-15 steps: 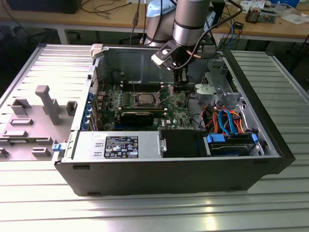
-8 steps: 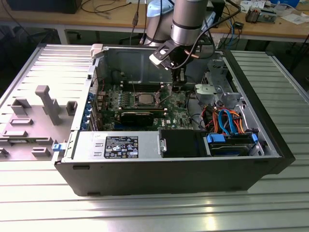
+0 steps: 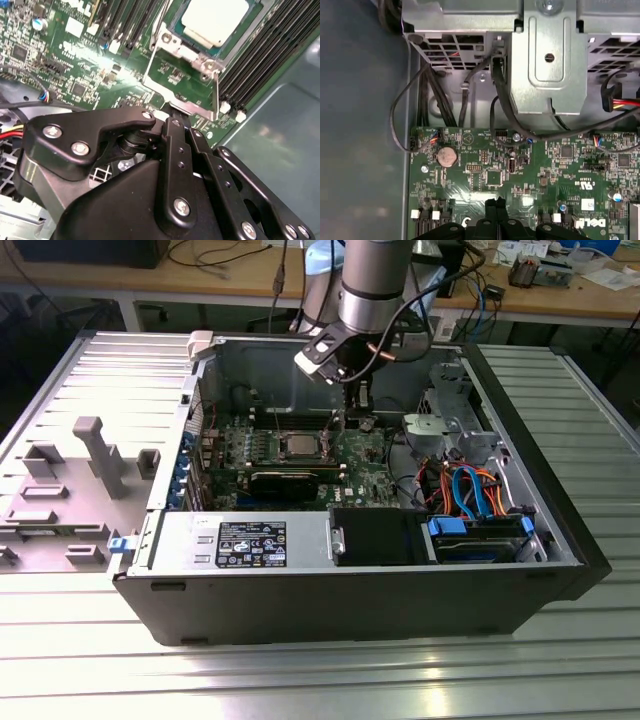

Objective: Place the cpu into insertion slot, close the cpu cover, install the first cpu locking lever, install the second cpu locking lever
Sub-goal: 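Close the cpu cover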

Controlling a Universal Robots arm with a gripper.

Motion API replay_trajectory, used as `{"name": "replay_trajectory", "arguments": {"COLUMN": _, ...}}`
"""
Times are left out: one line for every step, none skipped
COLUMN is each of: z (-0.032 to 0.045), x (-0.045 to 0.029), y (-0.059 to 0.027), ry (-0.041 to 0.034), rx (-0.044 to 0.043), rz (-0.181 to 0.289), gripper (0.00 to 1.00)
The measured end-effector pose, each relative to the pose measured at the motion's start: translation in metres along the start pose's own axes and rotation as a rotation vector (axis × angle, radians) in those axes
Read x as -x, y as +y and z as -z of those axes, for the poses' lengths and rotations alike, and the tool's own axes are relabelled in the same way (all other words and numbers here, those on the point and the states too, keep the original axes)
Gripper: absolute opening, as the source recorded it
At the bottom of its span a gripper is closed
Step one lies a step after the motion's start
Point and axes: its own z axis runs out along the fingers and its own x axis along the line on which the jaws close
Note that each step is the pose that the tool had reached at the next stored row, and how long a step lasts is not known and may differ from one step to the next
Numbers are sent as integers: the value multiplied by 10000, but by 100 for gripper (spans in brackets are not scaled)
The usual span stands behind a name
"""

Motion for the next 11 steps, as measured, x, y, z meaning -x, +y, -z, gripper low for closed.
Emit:
{"name": "replay_trajectory", "arguments": {"z": 0, "x": -1, "y": -43, "ry": 0, "rx": 0, "rz": -2, "gripper": 11}}
{"name": "replay_trajectory", "arguments": {"z": 0, "x": -2, "y": -75, "ry": 0, "rx": 0, "rz": -1, "gripper": 11}}
{"name": "replay_trajectory", "arguments": {"z": 0, "x": -3, "y": -90, "ry": 0, "rx": 0, "rz": -1, "gripper": 11}}
{"name": "replay_trajectory", "arguments": {"z": 0, "x": -3, "y": -109, "ry": 0, "rx": 0, "rz": -1, "gripper": 11}}
{"name": "replay_trajectory", "arguments": {"z": 1, "x": -4, "y": -136, "ry": 0, "rx": 0, "rz": -2, "gripper": 11}}
{"name": "replay_trajectory", "arguments": {"z": 1, "x": -6, "y": -162, "ry": 0, "rx": 0, "rz": -1, "gripper": 11}}
{"name": "replay_trajectory", "arguments": {"z": 0, "x": -7, "y": -191, "ry": 0, "rx": 0, "rz": -1, "gripper": 11}}
{"name": "replay_trajectory", "arguments": {"z": 1, "x": -7, "y": -225, "ry": 0, "rx": 1, "rz": -1, "gripper": 11}}
{"name": "replay_trajectory", "arguments": {"z": 1, "x": -9, "y": -266, "ry": 1, "rx": 0, "rz": -2, "gripper": 11}}
{"name": "replay_trajectory", "arguments": {"z": 1, "x": -9, "y": -294, "ry": 0, "rx": 0, "rz": -1, "gripper": 11}}
{"name": "replay_trajectory", "arguments": {"z": 1, "x": -10, "y": -318, "ry": 0, "rx": -1, "rz": -1, "gripper": 11}}
